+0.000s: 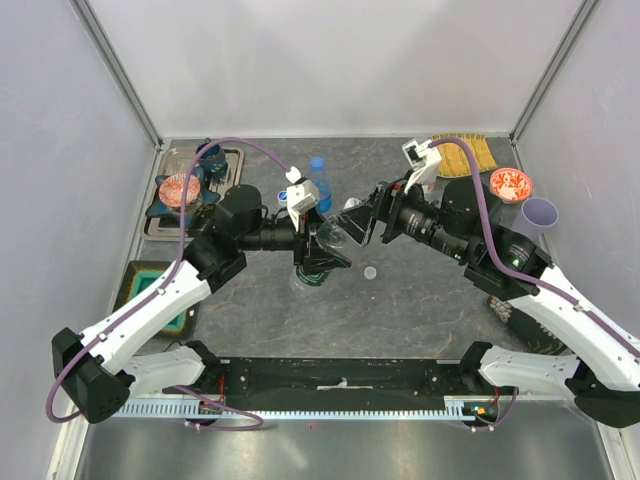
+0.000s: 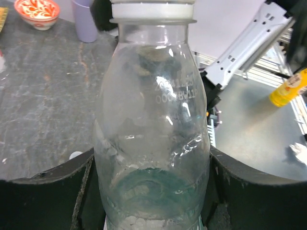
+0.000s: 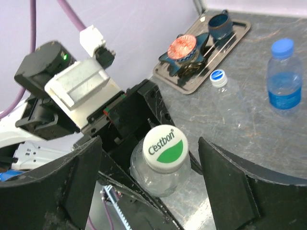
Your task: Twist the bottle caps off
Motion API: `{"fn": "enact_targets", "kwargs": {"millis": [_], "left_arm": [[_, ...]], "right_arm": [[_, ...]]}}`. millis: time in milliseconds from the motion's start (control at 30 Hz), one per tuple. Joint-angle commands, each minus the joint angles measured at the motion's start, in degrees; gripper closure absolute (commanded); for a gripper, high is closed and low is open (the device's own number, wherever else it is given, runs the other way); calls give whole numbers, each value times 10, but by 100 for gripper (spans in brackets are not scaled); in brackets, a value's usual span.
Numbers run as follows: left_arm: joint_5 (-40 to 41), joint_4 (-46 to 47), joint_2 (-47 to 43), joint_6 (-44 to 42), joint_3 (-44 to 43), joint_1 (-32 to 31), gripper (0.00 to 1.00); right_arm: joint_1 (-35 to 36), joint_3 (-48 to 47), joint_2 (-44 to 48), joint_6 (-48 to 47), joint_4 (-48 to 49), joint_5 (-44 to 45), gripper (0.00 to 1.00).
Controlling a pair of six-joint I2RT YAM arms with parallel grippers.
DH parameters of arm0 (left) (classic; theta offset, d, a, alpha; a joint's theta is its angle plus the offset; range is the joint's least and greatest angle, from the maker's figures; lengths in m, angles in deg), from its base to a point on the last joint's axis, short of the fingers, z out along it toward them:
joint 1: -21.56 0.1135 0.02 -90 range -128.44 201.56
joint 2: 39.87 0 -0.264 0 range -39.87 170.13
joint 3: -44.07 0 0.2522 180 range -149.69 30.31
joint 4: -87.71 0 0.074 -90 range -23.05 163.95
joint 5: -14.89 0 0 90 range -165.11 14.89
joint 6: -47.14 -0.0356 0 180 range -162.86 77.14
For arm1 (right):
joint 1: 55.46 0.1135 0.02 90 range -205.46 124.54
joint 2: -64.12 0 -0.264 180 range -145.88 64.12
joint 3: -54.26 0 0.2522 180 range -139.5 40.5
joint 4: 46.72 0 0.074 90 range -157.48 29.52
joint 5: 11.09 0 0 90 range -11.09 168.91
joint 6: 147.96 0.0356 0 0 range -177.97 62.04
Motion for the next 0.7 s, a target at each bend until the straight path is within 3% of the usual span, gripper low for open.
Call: {"fn": "enact_targets", "kwargs": {"millis": [0,200,300,667], "left_arm": [[140,-13,-22,-64,-11,-39,57],[376,-23,-20,-134,-16,-126,60],[438,-13,-20,-143,-14,-153,61],[482,0,-18,-144,-10,-165,65]], "right_arm": [[0,-40,13,1,-2,77,11],[-1,-38,16,41,-23,169,15],[0,-38,16,50,-29,187,17],[0,-31,13,55,-37,188,26]]}}
